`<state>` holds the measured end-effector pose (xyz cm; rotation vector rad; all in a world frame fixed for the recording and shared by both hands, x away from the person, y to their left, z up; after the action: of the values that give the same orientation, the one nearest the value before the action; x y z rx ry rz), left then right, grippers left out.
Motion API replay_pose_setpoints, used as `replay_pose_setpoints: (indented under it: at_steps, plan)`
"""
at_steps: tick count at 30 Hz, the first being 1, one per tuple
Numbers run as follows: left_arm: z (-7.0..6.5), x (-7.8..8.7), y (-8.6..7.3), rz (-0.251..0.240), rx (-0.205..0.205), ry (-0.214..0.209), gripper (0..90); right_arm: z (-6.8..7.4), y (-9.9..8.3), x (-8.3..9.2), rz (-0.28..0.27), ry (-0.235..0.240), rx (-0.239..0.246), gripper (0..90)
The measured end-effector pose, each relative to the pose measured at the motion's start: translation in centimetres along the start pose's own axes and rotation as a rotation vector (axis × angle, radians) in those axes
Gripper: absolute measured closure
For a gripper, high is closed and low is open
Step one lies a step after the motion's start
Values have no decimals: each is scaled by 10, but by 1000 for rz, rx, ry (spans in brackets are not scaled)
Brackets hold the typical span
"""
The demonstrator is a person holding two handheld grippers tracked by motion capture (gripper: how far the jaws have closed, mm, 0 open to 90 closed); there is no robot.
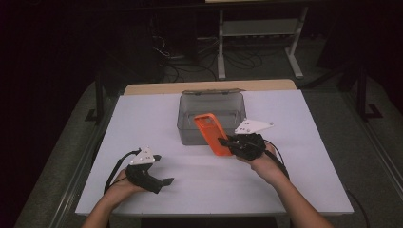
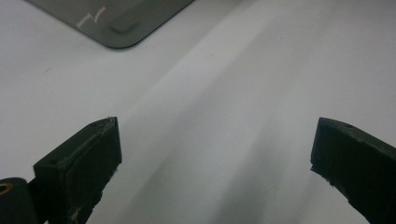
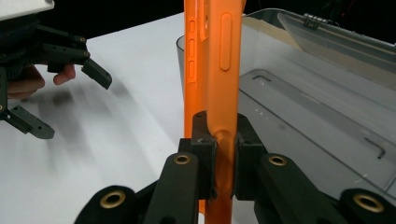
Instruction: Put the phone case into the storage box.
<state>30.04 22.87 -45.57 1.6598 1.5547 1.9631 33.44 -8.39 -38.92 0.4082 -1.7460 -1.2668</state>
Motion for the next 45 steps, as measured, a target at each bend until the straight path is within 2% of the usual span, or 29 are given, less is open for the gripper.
replay_pose_setpoints:
  at_steps: [11,25,45]
  plan:
    - [2,2,1,-9,7,7,15,-7,12,5,1,-4,-5,806]
    - [1,2,1,-18,-4,13,15,-17,29,10,-2,-13,-16,805]
    - [2,4,1,-27,-6,13,14,-38,48,9,-6,-53,-27,806]
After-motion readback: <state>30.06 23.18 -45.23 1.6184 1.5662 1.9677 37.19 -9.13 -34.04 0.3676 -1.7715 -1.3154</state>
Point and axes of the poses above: each handheld gripper's, and its own axes: x roughly backward along the jaws, y roughly out of its top, z roughly to its left, the point moved 3 cm from there along -x, roughly forward along the jaws, and after that the axes turned 7 degrees about x, right-handed, at the moved point
